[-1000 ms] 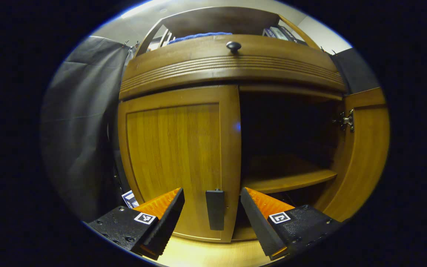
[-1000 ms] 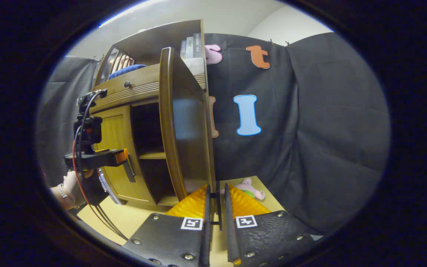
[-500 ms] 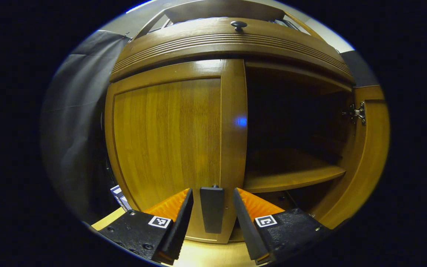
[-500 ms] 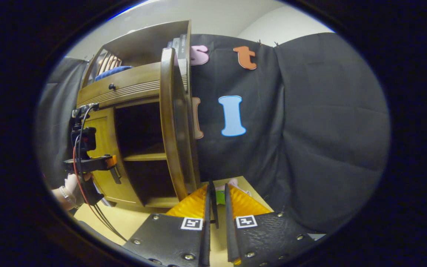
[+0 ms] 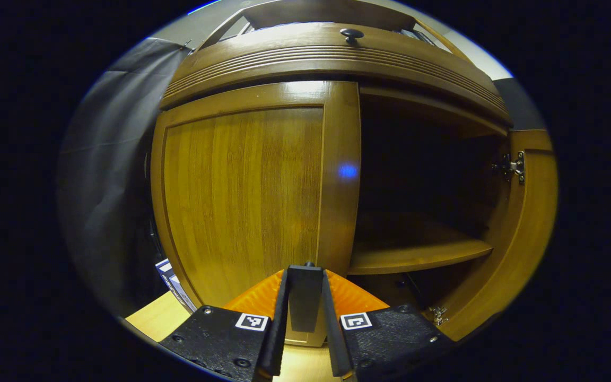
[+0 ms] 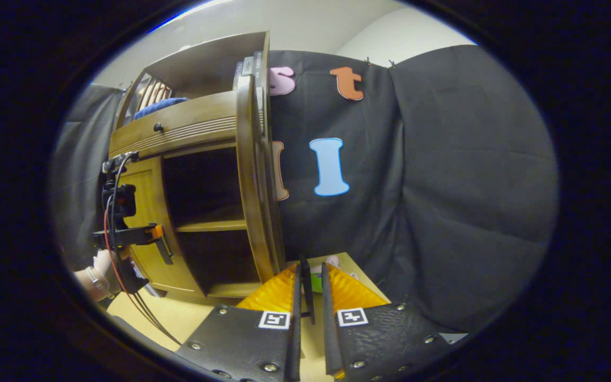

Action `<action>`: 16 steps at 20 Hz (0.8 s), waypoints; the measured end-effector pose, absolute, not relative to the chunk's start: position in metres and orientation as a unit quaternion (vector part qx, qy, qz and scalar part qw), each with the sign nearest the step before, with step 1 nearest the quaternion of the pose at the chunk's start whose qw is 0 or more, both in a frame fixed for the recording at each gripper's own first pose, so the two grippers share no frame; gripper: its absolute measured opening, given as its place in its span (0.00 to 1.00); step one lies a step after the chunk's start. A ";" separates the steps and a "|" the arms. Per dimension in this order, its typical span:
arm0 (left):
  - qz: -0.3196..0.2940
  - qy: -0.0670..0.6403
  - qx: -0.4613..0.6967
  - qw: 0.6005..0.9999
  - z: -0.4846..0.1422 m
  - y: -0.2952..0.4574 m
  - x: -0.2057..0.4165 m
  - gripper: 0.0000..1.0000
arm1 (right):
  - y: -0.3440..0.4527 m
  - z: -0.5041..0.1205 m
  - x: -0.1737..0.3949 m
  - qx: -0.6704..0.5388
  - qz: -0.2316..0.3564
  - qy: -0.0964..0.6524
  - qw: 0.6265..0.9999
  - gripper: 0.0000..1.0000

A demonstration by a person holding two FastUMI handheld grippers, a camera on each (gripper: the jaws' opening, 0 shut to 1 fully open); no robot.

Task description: Open the right door of the double-door shoe cabinet with the right hand, and open the left door with the left hand.

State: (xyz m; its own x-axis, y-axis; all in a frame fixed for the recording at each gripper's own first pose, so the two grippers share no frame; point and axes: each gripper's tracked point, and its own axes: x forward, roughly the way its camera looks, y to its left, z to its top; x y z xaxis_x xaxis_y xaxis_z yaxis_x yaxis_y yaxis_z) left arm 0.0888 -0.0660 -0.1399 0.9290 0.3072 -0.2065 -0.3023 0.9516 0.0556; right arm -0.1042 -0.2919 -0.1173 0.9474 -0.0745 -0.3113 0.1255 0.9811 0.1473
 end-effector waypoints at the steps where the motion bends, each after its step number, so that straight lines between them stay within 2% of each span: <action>1: 0.155 0.108 0.009 0.982 -0.140 -0.066 0.086 0.36 | -0.291 -0.117 -0.105 0.084 -0.049 0.153 0.983 0.18; 2: 0.155 0.108 0.005 0.982 -0.139 -0.066 0.083 0.38 | -0.291 -0.116 -0.106 0.085 -0.046 0.152 0.984 0.18; 3: 0.154 0.108 0.002 0.982 -0.139 -0.066 0.081 0.34 | -0.290 -0.116 -0.107 0.086 -0.044 0.151 0.984 0.18; 16: 0.148 0.113 -0.019 0.982 -0.135 -0.069 0.041 0.38 | -0.285 -0.118 -0.117 0.090 -0.017 0.151 0.984 0.18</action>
State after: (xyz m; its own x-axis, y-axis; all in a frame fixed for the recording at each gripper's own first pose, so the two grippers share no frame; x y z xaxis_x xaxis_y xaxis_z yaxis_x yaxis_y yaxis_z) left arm 0.0411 -0.0694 -0.1348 0.9303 0.2874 -0.2281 -0.2960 0.9552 -0.0038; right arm -0.1169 -0.2846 -0.1179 0.9540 -0.0062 -0.2996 0.0602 0.9833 0.1715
